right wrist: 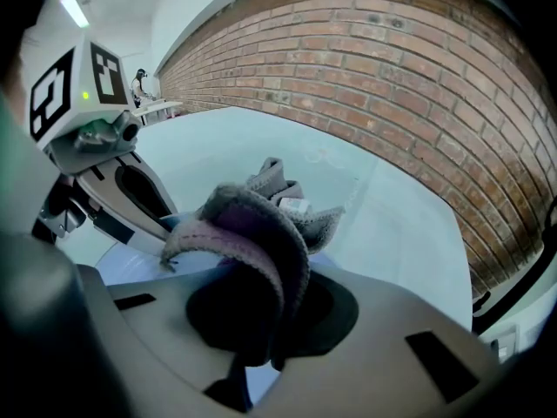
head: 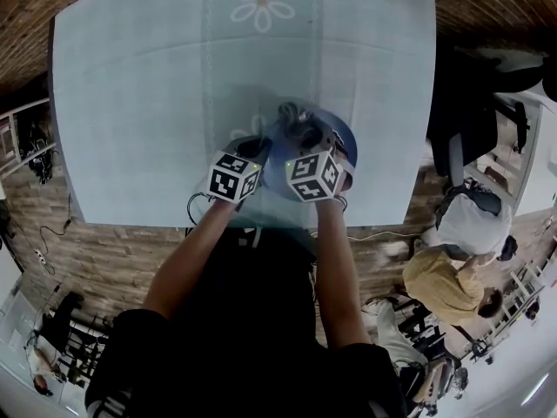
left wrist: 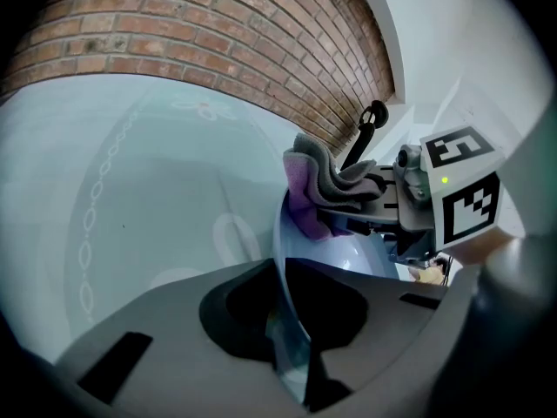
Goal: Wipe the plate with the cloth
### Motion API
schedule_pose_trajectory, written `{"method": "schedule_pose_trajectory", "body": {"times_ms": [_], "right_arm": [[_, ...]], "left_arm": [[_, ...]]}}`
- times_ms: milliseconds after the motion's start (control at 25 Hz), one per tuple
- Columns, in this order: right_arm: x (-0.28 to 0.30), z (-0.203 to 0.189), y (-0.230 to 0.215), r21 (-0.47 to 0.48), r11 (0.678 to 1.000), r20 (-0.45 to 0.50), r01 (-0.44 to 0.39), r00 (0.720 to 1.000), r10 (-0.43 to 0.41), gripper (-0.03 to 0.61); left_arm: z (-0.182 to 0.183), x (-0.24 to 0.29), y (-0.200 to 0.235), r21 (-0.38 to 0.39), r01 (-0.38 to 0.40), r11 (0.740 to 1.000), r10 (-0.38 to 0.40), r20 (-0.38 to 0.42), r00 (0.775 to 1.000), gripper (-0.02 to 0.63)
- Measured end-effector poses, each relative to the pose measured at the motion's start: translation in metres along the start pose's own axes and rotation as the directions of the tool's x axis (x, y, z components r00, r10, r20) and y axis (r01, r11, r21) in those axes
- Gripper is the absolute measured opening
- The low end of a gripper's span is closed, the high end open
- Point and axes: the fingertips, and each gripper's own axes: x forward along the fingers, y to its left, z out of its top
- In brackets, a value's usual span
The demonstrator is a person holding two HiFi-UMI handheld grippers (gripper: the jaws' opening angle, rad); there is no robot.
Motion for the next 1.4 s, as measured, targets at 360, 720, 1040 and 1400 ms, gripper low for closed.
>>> {"method": "schedule_pose_trajectory", "body": {"times_ms": [360,720,1040,1400], "right_arm": [[-0.014,-0.036,-0.035,-0.04,0.992,-0.127,0.118,0.984,-0.122,0.06],[-0.039,-0.08,-0.044,-0.109,0.978,-0.261,0.177,0.945,-0.2,0.06],[-0.071,-0.121,-0.021,-0.125,0.982,-0.365,0.139,0.914,-0.176,0.06],[-0.089,-0.139,0.02,-0.072,0.996,-0.401,0.055,0.912,-0.08,0.06]], "left_arm": [[0.0,0.0,0.001,0.001,0.007,1.0,-0.007,0.005,1.0,0.06],[0.0,0.0,0.003,-0.021,0.012,1.0,-0.011,0.022,1.0,0.057],[0.0,0.0,0.001,-0.031,0.011,0.999,-0.01,0.026,1.0,0.057],[-0.002,0.0,0.0,-0.043,0.012,0.999,-0.01,0.031,0.999,0.056]]}}
